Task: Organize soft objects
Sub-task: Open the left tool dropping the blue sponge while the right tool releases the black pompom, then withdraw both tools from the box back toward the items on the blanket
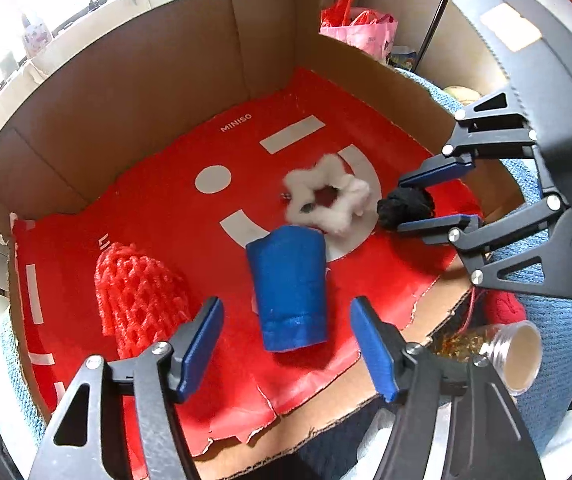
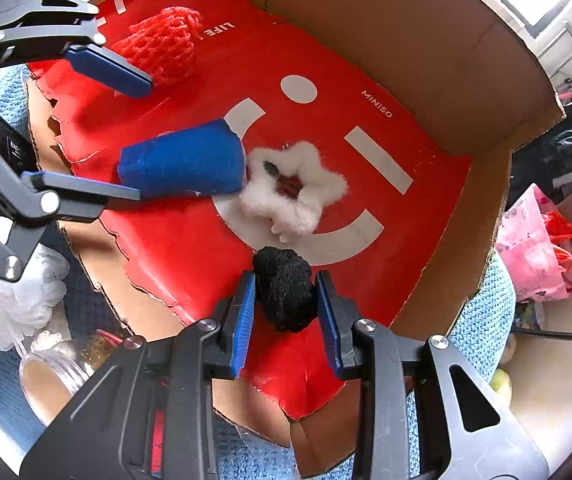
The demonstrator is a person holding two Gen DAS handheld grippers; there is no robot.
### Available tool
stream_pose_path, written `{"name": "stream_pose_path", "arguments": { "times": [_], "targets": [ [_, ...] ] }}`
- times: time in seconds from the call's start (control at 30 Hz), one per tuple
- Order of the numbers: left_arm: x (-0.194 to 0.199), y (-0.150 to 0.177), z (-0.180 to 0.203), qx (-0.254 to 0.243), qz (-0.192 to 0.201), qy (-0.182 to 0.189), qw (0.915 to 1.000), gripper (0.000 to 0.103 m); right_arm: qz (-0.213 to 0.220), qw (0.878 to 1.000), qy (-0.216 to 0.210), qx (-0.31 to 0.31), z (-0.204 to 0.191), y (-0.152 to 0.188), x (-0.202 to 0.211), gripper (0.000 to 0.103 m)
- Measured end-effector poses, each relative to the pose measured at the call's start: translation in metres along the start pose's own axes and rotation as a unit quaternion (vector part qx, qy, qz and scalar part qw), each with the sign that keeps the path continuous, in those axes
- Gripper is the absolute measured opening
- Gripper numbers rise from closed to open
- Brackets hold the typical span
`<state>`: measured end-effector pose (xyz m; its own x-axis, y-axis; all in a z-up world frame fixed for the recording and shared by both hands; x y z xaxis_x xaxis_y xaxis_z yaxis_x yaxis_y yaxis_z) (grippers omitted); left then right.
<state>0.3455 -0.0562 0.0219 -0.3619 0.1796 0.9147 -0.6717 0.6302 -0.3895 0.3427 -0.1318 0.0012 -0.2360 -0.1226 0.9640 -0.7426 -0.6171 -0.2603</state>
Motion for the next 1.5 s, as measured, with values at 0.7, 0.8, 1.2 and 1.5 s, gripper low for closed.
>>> {"name": "stream_pose_path", "arguments": {
  "times": [0.7, 0.8, 1.2, 1.5],
  "targets": [
    [0.065, 0.02, 0.005, 0.046, 0.074, -0.016, 0.9961, 0.093, 0.051, 0.997, 0.008, -0.058, 0.013, 0.005, 0.045, 0.07],
    [0.081, 0.03, 0.006, 0.058, 0.089, -0.019, 0.9941, 0.094, 0.067, 0.995, 0.007, -0.08, 0.017, 0.013, 0.059, 0.073],
    [0.145, 0.094, 0.003, 0.127, 0.157, -0.041, 0.9786, 0.1, 0.129, 0.978, 0.001, -0.165, 0.028, 0.074, 0.117, 0.077],
    [0.181, 0.151, 0.038, 0.124, 0.22, -0.085, 0.9638, 0.103, 0.206, 0.956, 0.032, -0.205, -0.007, 0.14, 0.166, 0.09]
  ]
}}
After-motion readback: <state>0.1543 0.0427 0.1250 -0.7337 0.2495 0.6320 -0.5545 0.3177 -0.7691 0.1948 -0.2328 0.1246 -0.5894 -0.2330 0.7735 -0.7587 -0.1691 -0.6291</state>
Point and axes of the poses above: each gripper's, at about its wrist camera, not at the fingertips, and x roughly against the way its jaws point, z to its right, y to its underside, the point moved 7 cm from there along -x, roughly the way its jaws point, and after that the axes turned 9 degrees about -x, right-handed, at the moved point
